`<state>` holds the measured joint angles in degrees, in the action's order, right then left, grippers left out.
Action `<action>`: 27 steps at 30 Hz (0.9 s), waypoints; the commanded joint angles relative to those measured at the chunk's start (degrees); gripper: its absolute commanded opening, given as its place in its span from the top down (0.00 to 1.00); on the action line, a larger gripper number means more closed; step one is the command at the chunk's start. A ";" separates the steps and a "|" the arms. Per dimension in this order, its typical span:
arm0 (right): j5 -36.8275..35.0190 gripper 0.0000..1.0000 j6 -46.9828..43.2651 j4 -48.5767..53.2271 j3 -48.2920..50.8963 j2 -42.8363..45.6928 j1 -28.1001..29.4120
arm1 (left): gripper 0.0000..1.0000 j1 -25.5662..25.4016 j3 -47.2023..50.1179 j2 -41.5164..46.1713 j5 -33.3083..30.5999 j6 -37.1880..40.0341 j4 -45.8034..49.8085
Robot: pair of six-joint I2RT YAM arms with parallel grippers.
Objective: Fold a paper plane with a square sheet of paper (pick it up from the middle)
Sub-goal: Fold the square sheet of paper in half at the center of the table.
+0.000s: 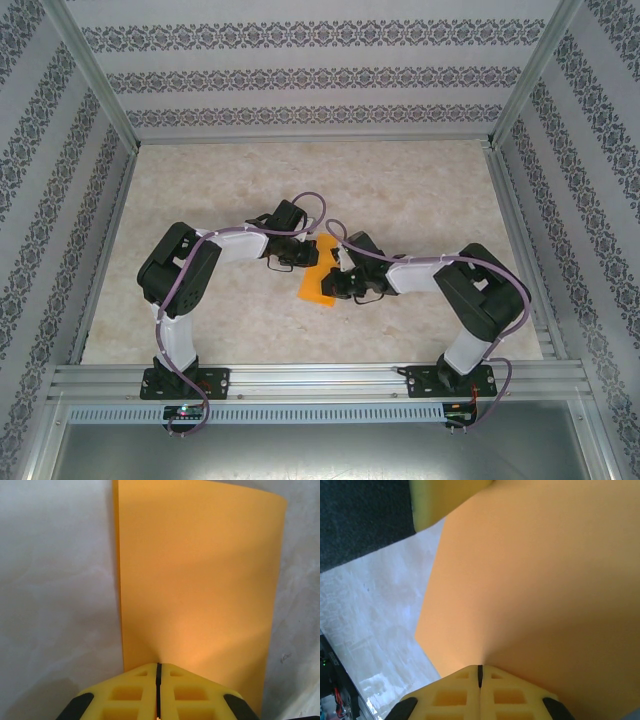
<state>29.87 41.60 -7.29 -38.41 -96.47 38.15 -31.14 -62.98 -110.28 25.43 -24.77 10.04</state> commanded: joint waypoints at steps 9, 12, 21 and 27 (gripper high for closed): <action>-0.65 0.95 -0.81 5.62 8.81 5.47 1.56 | 0.90 0.45 4.08 -5.91 -7.90 1.38 12.38; -0.60 0.95 -0.66 6.68 10.10 7.14 1.78 | 0.90 0.55 4.11 -5.91 -7.88 1.38 12.37; -1.34 0.96 -0.67 11.82 9.40 14.88 1.60 | 0.90 0.64 4.36 -6.00 -7.48 1.41 12.04; -0.02 0.95 3.07 4.33 6.24 16.66 0.39 | 0.90 0.63 4.28 -6.01 -7.05 1.48 11.78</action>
<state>29.08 42.57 0.93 -29.69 -80.23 39.11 -31.14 -62.98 -110.32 25.52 -24.77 10.04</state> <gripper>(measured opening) 0.049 0.104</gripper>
